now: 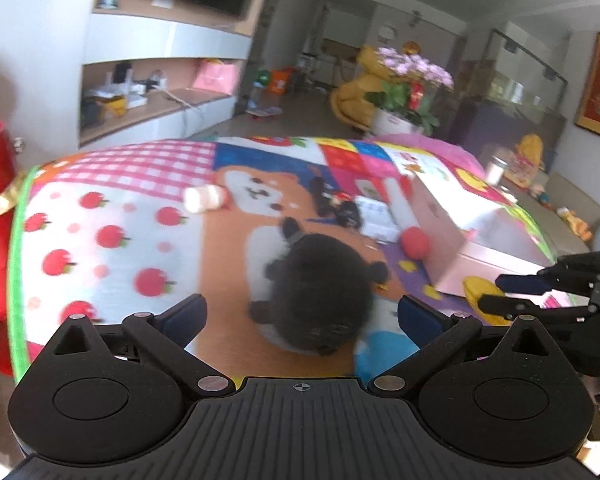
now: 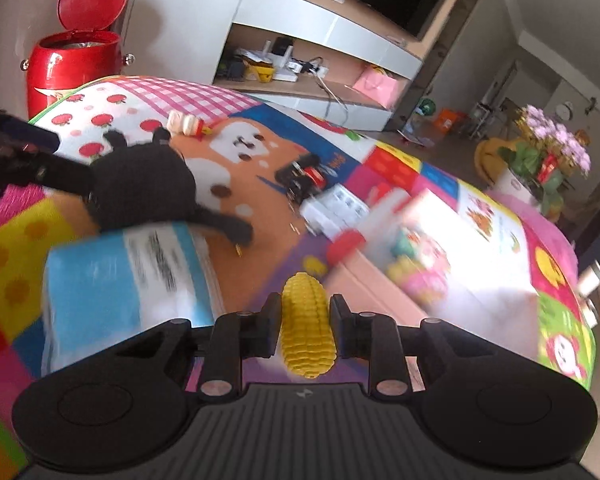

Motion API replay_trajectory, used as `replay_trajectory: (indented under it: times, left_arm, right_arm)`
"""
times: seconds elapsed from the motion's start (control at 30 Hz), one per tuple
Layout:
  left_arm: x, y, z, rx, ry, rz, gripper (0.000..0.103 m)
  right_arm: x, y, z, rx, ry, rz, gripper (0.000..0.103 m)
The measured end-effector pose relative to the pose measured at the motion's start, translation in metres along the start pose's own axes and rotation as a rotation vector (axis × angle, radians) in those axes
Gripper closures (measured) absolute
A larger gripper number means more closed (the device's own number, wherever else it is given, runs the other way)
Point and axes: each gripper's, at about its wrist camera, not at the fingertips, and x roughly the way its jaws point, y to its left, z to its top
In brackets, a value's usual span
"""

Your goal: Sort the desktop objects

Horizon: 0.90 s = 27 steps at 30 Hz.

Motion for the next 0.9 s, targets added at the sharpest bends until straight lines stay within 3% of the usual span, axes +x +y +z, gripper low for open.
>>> replay_trajectory:
  times: [0.13, 0.2, 0.23, 0.27, 0.47, 0.7, 0.9]
  left_arm:
    - [0.002, -0.025, -0.003, 0.062, 0.024, -0.064, 0.0]
    - [0.001, -0.039, -0.007, 0.108, 0.034, -0.097, 0.0]
    - [0.002, -0.046, -0.009, 0.132, 0.043, -0.11, 0.0]
    - [0.004, -0.052, -0.011, 0.149, 0.056, -0.116, 0.0]
    - [0.027, -0.075, -0.022, 0.175, 0.153, -0.154, 0.0]
    - [0.045, -0.11, -0.034, 0.289, 0.212, -0.3, 0.0]
    - [0.059, -0.117, -0.039, 0.312, 0.228, -0.242, 0.0]
  right_arm:
    - [-0.013, -0.012, -0.027, 0.023, 0.026, -0.034, 0.077]
    - [-0.016, -0.015, -0.038, 0.038, 0.036, -0.05, 0.058]
    - [-0.018, -0.017, -0.043, 0.052, 0.035, -0.056, 0.04]
    - [-0.023, -0.019, -0.048, 0.073, 0.026, -0.06, 0.027]
    - [-0.04, -0.031, -0.07, 0.295, -0.007, -0.026, 0.009]
    - [-0.047, -0.056, -0.1, 0.499, -0.001, -0.091, 0.004]
    - [-0.044, -0.066, -0.109, 0.582, 0.01, -0.105, 0.003]
